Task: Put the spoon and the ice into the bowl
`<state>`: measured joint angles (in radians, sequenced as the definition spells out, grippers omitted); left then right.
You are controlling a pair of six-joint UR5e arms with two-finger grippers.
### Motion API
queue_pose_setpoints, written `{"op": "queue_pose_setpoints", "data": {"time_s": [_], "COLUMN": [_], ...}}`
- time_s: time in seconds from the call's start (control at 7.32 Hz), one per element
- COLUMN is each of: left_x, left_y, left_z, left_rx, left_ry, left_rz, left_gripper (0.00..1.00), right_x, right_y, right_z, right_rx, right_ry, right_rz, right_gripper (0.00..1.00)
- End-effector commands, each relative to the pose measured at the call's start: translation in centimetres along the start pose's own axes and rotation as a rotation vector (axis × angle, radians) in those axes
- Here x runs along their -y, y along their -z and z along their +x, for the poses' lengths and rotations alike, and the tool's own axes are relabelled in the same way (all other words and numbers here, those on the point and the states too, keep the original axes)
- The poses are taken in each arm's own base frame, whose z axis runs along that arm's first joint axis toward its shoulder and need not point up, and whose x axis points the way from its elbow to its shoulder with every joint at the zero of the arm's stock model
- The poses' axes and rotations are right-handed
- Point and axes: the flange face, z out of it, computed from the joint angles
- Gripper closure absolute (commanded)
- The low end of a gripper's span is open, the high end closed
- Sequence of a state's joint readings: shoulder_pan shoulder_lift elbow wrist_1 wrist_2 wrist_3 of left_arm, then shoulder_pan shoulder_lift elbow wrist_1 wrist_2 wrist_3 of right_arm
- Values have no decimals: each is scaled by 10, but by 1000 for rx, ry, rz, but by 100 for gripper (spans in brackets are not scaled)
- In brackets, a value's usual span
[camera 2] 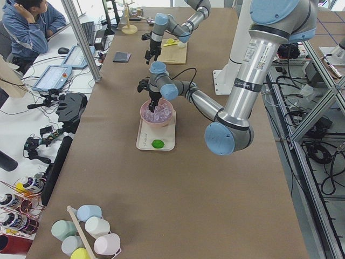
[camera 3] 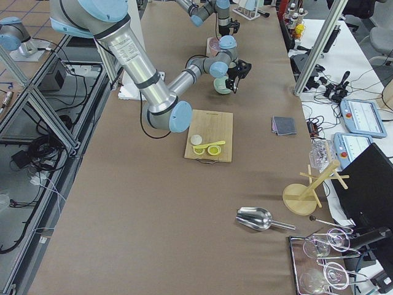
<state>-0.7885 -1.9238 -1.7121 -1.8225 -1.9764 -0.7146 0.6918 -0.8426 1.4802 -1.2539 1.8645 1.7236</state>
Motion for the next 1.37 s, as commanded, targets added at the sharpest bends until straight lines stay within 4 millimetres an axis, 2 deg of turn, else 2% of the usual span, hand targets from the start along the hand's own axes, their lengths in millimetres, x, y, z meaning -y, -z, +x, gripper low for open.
{"op": "queue_pose_setpoints", "data": {"time_s": [0.0, 0.14, 0.27, 0.68, 0.96, 1.09, 1.23], "left_x": [0, 0, 0, 4, 6, 4, 5], "left_y": [-1, 0, 0, 10, 23, 21, 22], "left_z": [-1, -2, -3, -4, -3, -6, -5], "left_rx": [3, 3, 5, -4, -16, -11, -10], "left_ry": [2, 4, 4, 9, 6, 9, 22], "left_rz": [-2, -1, -1, 13, 32, 29, 31], "left_gripper": [68, 99, 100, 100, 100, 88, 31], "right_x": [52, 77, 91, 117, 134, 145, 147], "right_y": [43, 59, 69, 91, 109, 121, 124], "right_z": [54, 76, 87, 112, 141, 159, 171], "right_rx": [6, 5, 7, 14, 15, 19, 14], "right_ry": [53, 68, 69, 75, 105, 122, 124], "right_rz": [-53, -70, -77, -92, -105, -108, -105], "right_gripper": [0, 0, 0, 0, 0, 0, 0]}}
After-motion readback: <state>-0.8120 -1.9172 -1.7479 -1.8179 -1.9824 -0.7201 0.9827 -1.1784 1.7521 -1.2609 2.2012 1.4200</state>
